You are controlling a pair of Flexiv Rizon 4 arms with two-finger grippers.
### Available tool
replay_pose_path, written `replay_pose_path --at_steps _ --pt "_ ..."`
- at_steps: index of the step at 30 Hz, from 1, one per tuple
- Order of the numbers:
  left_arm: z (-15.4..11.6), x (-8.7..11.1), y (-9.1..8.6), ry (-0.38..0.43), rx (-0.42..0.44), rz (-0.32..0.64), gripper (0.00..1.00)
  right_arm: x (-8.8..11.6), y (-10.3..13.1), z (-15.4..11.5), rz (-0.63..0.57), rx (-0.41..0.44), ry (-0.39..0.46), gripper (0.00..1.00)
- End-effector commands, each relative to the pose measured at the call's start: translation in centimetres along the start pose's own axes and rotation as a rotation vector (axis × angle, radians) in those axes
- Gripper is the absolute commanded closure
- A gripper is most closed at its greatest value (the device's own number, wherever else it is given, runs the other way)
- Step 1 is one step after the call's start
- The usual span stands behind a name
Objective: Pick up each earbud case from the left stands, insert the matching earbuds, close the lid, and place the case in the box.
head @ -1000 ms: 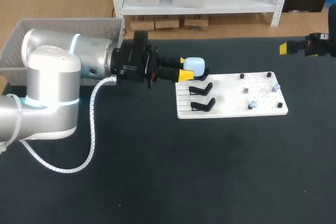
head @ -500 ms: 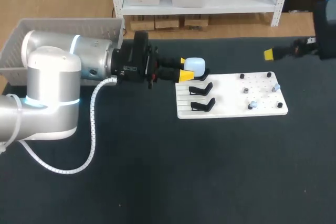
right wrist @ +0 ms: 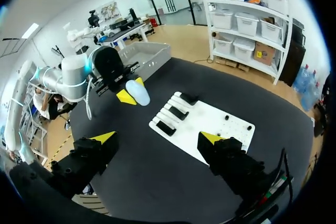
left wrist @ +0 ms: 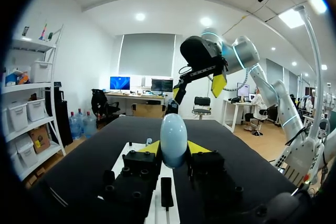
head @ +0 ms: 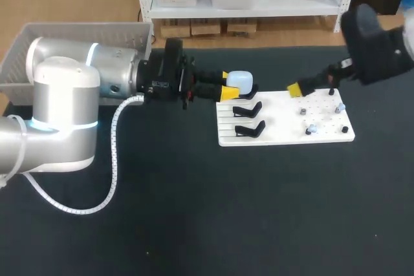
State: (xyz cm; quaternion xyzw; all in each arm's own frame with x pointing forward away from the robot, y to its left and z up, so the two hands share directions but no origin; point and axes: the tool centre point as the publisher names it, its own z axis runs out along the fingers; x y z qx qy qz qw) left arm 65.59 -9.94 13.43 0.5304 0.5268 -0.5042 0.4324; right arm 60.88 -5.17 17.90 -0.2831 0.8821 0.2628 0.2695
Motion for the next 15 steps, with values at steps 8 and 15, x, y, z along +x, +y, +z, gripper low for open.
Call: replay_pose_path --at_steps 8,15 --pt "0.0 0.1 -0.1 -0.004 -0.005 0.003 1.0 -2.1 2.6 3.6 -0.029 -0.103 0.05 0.0" --pt "0.0 0.1 -0.1 -0.004 -0.005 0.003 1.0 -2.1 3.6 4.8 -0.031 -0.128 0.077 0.0"
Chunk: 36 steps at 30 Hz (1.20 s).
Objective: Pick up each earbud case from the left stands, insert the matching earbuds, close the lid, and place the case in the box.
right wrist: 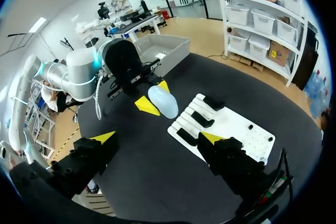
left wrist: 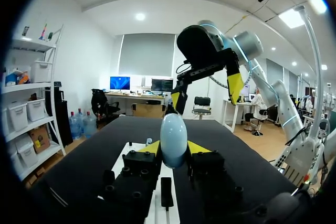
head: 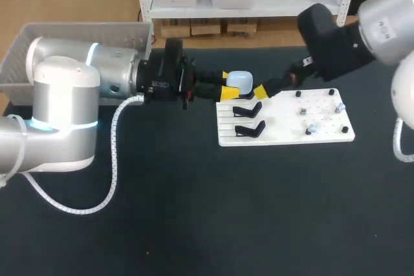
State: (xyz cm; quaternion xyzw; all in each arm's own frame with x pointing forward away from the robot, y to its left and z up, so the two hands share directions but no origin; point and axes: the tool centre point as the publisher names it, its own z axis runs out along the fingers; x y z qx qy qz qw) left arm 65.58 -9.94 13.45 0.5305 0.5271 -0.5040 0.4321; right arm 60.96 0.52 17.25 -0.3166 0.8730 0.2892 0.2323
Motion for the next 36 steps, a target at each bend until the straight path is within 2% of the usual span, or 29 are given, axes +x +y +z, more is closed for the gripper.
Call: replay_pose_path --at_steps 1,14,36 --pt "0.0 0.1 -0.1 -0.004 -0.005 0.003 1.0 -0.5 -0.2 0.9 -0.002 -0.039 0.015 0.0" --pt "0.0 0.1 -0.1 -0.004 -0.005 0.003 1.0 -1.8 -0.1 3.0 0.01 -0.046 0.037 0.0" --pt "0.0 0.1 -0.1 -0.004 -0.005 0.003 1.0 -2.3 -2.5 4.6 0.058 0.005 0.065 0.0"
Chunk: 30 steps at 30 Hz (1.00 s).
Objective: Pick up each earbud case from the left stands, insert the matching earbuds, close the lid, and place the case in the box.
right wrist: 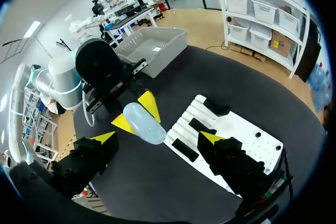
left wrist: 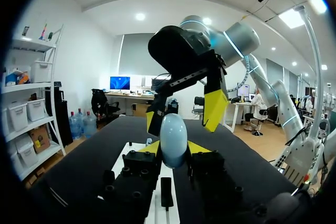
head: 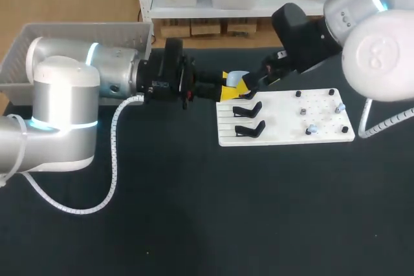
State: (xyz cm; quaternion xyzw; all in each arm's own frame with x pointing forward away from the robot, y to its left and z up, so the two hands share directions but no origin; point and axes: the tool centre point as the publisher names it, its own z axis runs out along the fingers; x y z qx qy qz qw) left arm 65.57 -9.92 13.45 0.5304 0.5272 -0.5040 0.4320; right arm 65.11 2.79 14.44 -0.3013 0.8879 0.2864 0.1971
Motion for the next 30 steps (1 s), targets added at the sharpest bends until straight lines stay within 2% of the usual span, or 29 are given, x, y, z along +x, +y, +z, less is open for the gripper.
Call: replay_pose_path --at_steps 1,24,30 --pt "0.0 0.1 -0.1 -0.004 -0.005 0.003 1.0 -0.1 -0.1 0.2 0.004 0.01 0.006 0.0" --pt "0.0 0.1 -0.1 -0.004 -0.005 0.003 1.0 -1.1 -1.5 0.2 0.034 0.076 -0.014 0.0" --pt "0.0 0.1 -0.1 -0.004 -0.005 0.003 1.0 -1.9 -1.6 -0.9 0.036 0.092 -0.057 0.0"
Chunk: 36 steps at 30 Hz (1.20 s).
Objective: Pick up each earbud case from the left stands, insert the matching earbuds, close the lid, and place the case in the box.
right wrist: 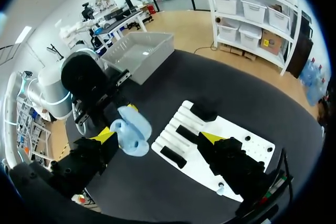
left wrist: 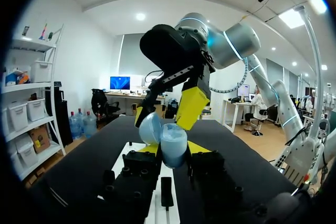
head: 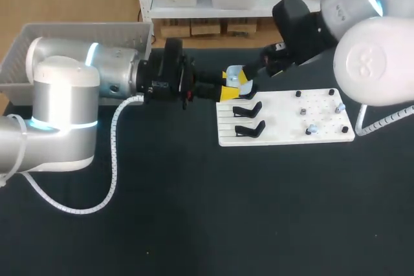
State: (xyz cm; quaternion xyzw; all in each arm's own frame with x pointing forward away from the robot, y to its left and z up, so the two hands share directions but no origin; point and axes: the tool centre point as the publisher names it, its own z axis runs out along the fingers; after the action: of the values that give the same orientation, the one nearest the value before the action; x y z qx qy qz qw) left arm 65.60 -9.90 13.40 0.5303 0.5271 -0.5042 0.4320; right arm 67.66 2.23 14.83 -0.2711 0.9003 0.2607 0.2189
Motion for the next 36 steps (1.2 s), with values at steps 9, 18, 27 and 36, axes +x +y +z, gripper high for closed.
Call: replay_pose_path --at_steps 9,18,27,36 --pt "-0.3 -0.7 -0.1 -0.015 -0.001 0.052 1.0 -1.9 0.3 -4.8 -0.16 0.212 -0.186 0.0" --pt "-0.8 -1.4 -0.1 -0.022 -0.008 0.112 1.0 -1.5 -3.6 -6.9 -0.217 0.425 -0.111 0.0" --pt "-1.0 -1.2 0.0 -0.042 -0.031 0.115 1.0 2.1 -8.6 -8.3 -0.156 0.533 0.105 0.0" --pt "-1.0 -1.2 0.0 -0.042 -0.031 0.115 1.0 6.4 -12.6 -8.5 -0.062 0.59 0.23 0.0"
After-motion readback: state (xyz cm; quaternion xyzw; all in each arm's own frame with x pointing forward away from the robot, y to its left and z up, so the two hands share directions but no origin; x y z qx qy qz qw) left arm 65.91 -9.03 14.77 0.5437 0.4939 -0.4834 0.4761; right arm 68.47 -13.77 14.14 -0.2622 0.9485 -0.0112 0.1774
